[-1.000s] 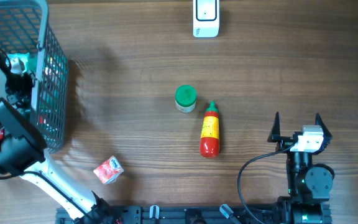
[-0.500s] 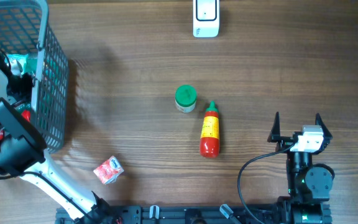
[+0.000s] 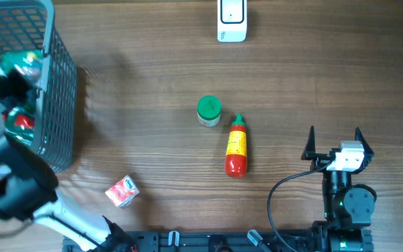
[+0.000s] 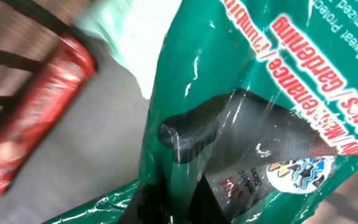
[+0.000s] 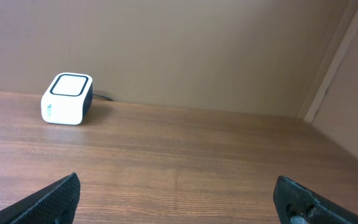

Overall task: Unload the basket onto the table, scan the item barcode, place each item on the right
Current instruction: 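Reach the left gripper into the basket and grasp the green snack bag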

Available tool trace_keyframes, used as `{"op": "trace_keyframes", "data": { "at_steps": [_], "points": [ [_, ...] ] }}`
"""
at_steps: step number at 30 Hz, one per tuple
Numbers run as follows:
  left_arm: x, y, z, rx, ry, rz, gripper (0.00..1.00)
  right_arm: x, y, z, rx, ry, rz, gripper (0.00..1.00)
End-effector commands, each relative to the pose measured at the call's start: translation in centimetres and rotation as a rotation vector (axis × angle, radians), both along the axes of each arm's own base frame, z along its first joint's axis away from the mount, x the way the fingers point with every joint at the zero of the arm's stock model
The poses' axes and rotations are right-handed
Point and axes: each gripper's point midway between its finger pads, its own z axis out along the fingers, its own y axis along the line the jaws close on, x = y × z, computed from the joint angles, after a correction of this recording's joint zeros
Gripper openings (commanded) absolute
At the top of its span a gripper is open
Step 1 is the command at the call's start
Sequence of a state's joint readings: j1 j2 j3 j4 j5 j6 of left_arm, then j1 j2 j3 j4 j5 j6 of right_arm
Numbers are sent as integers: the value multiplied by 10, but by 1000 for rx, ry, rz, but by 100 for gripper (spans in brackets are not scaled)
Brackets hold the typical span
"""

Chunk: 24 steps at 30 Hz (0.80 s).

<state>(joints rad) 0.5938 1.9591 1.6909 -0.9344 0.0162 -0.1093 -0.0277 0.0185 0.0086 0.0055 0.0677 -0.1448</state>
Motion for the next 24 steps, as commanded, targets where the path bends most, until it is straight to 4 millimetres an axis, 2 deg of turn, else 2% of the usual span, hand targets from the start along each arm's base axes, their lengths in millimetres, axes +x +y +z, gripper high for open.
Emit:
{"op": "trace_keyframes", "data": {
  "at_steps": [1, 9, 14, 18, 22, 24],
  "points": [
    [-2, 1, 57, 34, -144, 144, 4, 0, 3, 1, -13, -7, 15, 100],
    [-5, -1, 109, 39, -301, 273, 4, 0, 3, 1, -12, -7, 15, 100],
    [-14, -7, 157, 88, -417, 275, 4, 0, 3, 1, -12, -7, 15, 100],
    [-27, -18, 206, 140, -537, 262, 4, 0, 3, 1, -12, -7, 15, 100],
    [-40, -48, 259, 131, -695, 184, 4, 0, 3, 1, -12, -7, 15, 100],
    [-47, -77, 286, 93, -782, 98, 4, 0, 3, 1, -13, -7, 15, 100]
  ]
}}
